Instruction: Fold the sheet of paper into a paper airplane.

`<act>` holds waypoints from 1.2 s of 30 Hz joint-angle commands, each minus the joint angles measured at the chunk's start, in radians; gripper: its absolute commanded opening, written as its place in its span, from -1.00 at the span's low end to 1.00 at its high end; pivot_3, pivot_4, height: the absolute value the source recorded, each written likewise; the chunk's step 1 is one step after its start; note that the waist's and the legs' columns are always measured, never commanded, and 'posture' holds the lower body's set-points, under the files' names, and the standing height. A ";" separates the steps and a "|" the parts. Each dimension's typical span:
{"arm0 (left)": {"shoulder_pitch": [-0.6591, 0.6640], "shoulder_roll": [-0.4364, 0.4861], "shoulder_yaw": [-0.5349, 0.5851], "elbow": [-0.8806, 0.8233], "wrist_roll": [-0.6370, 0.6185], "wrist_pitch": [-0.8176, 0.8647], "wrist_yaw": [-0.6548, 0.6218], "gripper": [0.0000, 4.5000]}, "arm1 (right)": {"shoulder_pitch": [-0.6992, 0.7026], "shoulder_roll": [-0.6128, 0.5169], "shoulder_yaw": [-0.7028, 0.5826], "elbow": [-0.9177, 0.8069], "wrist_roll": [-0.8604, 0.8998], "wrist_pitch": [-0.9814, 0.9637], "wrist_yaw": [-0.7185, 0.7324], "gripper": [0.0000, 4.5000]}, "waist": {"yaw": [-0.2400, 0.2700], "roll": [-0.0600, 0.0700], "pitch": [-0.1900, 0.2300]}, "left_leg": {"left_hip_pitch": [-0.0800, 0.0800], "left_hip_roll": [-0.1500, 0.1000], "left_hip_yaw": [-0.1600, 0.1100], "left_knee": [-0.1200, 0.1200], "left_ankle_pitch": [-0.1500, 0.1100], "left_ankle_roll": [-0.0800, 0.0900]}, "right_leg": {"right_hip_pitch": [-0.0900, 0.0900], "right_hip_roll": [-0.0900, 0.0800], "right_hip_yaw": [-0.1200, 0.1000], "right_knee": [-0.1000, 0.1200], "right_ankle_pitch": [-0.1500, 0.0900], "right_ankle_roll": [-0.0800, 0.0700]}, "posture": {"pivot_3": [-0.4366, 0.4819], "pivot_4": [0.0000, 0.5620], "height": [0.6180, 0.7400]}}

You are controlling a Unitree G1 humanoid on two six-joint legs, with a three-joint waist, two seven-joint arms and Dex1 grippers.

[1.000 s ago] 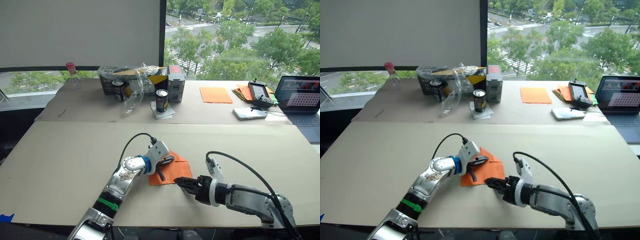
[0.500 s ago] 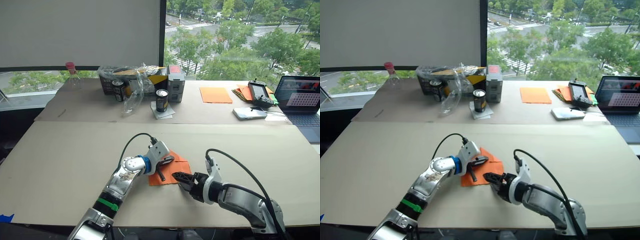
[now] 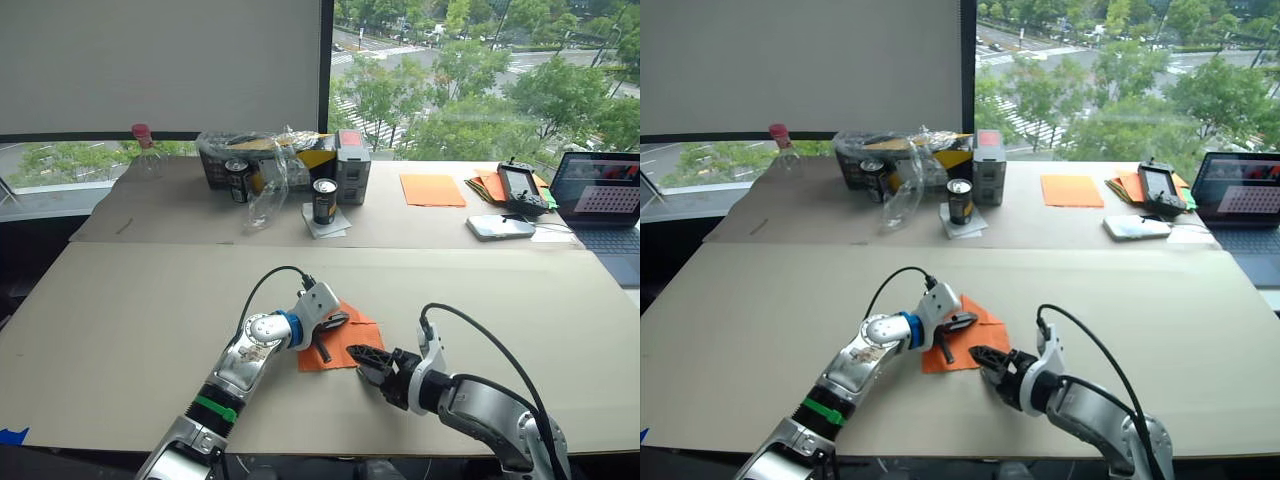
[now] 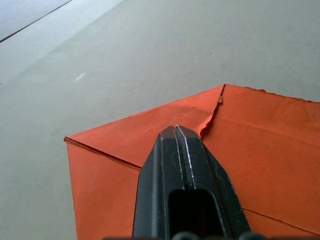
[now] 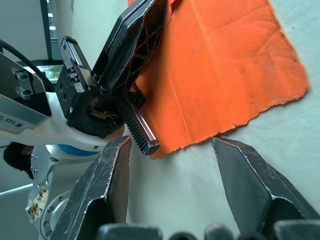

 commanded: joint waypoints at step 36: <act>-0.004 0.017 -0.039 0.083 0.044 -0.005 -0.027 -1.00 | 0.044 0.019 -0.076 0.005 -0.030 -0.171 0.197 0.28 | 0.001 0.002 0.001 | 0.000 0.000 0.000 0.000 0.000 0.000 | -0.001 0.000 0.000 0.000 0.000 0.000 | -0.05 -0.47 0.87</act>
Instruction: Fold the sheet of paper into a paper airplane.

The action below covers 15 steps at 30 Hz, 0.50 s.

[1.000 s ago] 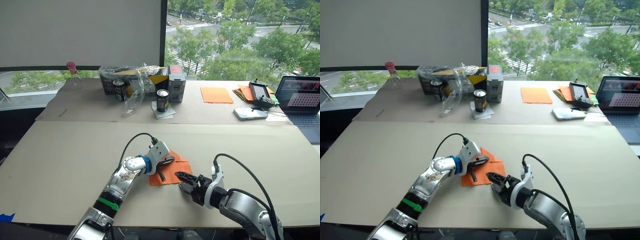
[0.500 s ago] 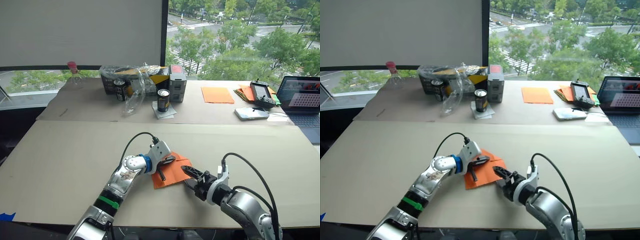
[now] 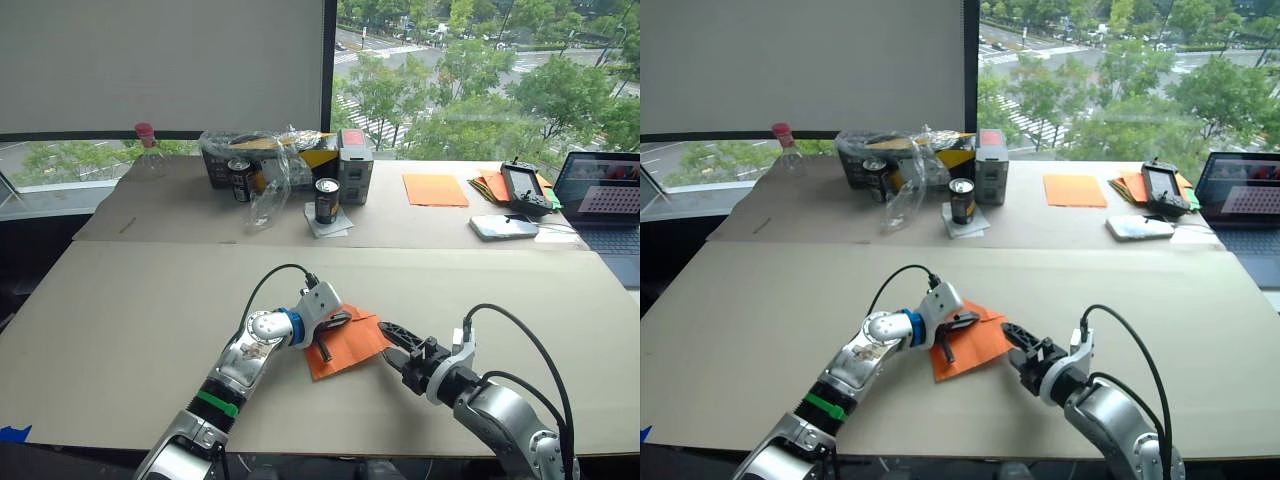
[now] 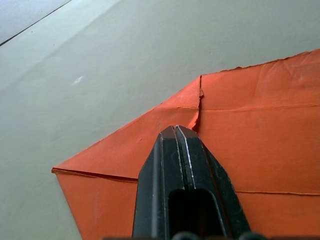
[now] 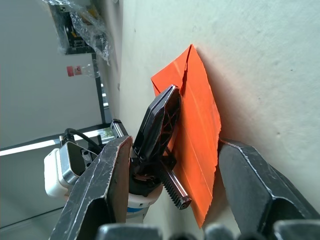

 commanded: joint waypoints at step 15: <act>0.029 0.017 -0.029 0.041 0.033 0.026 -0.004 -1.00 | -0.044 -0.093 0.078 0.022 -0.281 0.004 0.186 -0.98 | 0.000 -0.001 -0.001 | 0.001 0.000 0.000 0.000 0.000 0.000 | 0.003 0.000 0.000 0.000 0.000 0.000 | -0.05 -0.47 0.87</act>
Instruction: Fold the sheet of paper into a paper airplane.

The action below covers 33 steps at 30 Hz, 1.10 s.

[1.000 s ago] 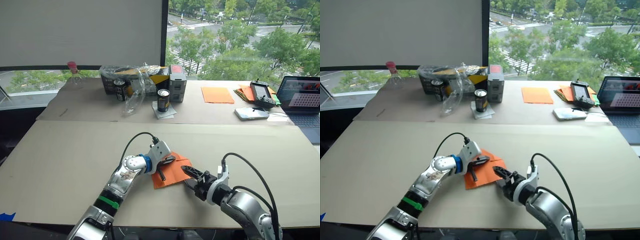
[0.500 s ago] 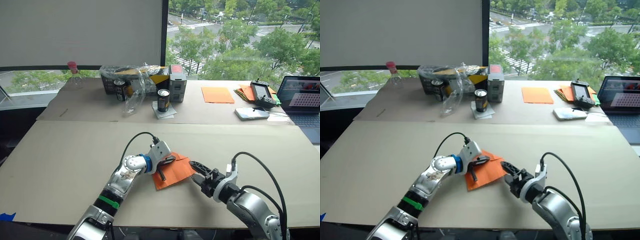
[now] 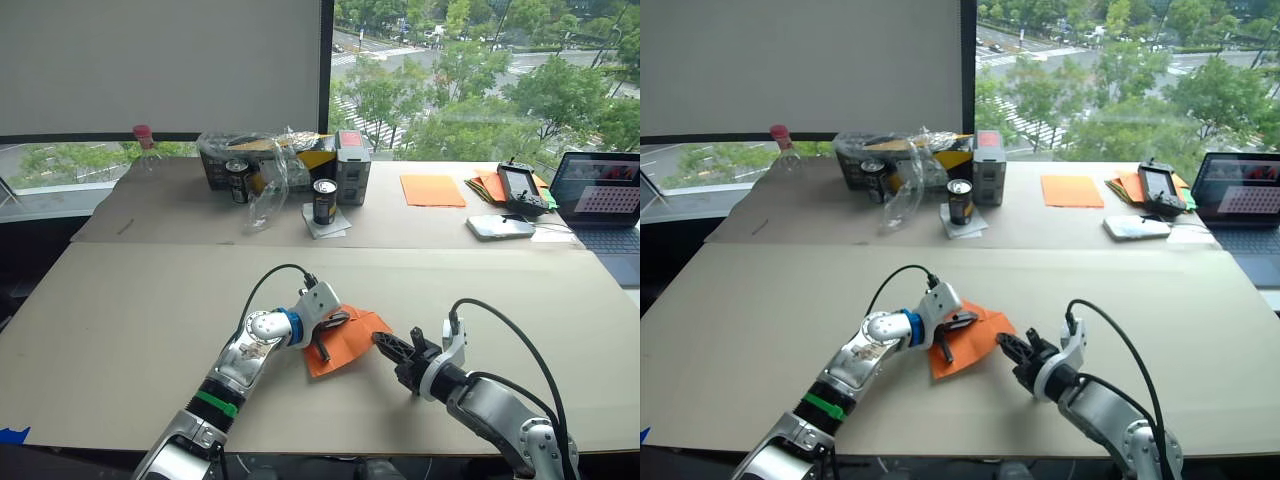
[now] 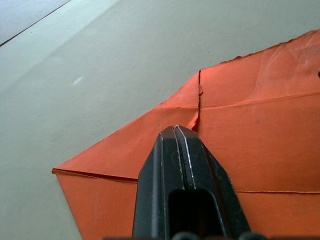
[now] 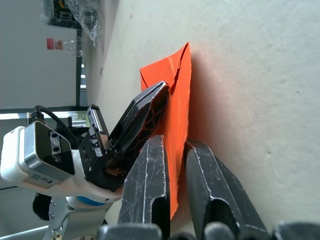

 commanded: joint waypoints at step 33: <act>0.031 0.113 0.152 -0.170 -0.207 0.326 -0.093 -1.00 | -0.002 -0.110 0.084 -0.190 -0.803 0.006 0.323 -0.98 | 0.010 0.001 0.003 | -0.007 -0.001 -0.001 0.001 0.000 0.000 | -0.009 -0.001 0.000 0.000 0.002 -0.001 | -0.05 -0.47 0.87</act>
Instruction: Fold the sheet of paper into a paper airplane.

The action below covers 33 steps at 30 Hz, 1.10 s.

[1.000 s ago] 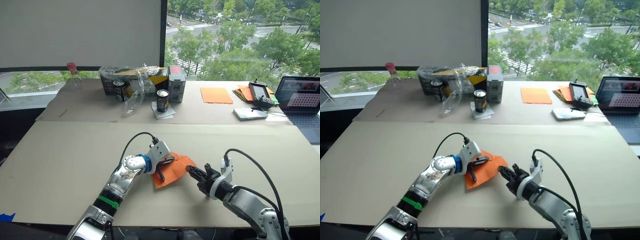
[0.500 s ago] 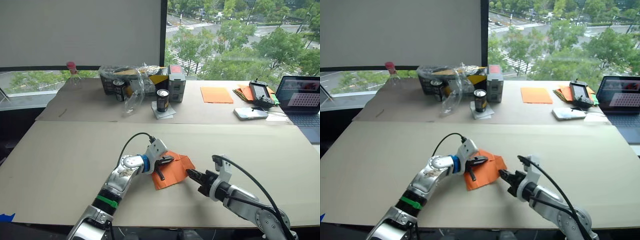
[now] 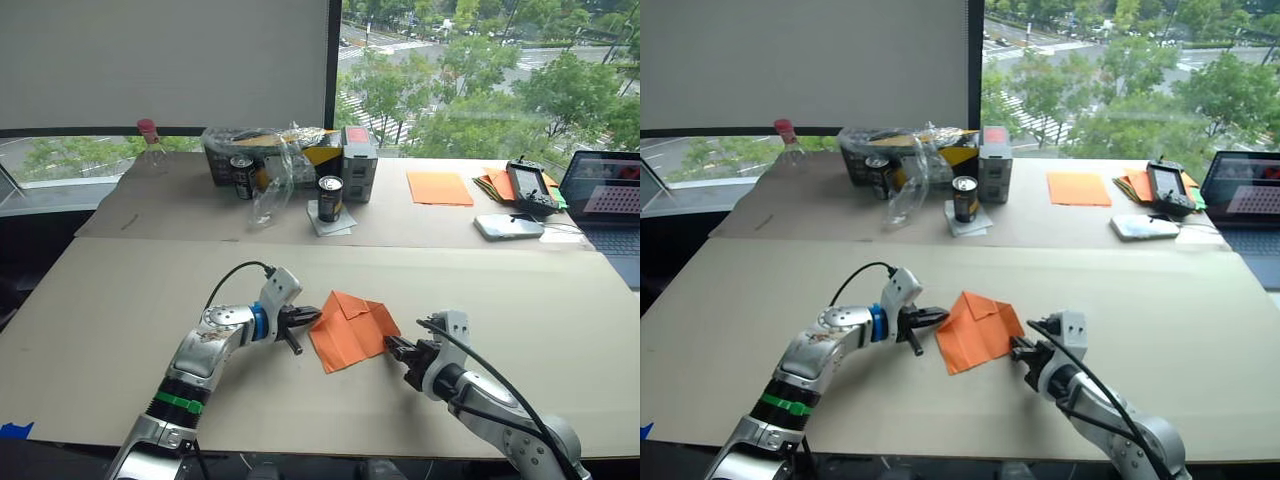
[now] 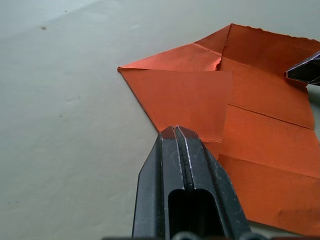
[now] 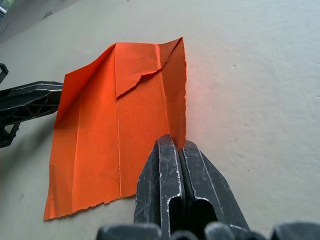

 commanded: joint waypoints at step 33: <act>0.015 -0.054 -0.104 0.107 0.090 -0.093 0.073 -1.00 | -0.246 -0.178 0.201 -0.033 -0.416 0.039 0.635 -0.98 | 0.016 0.001 0.001 | 0.009 0.000 0.000 0.001 0.000 0.000 | 0.008 0.000 0.000 0.001 0.001 -0.001 | -0.05 -0.47 0.87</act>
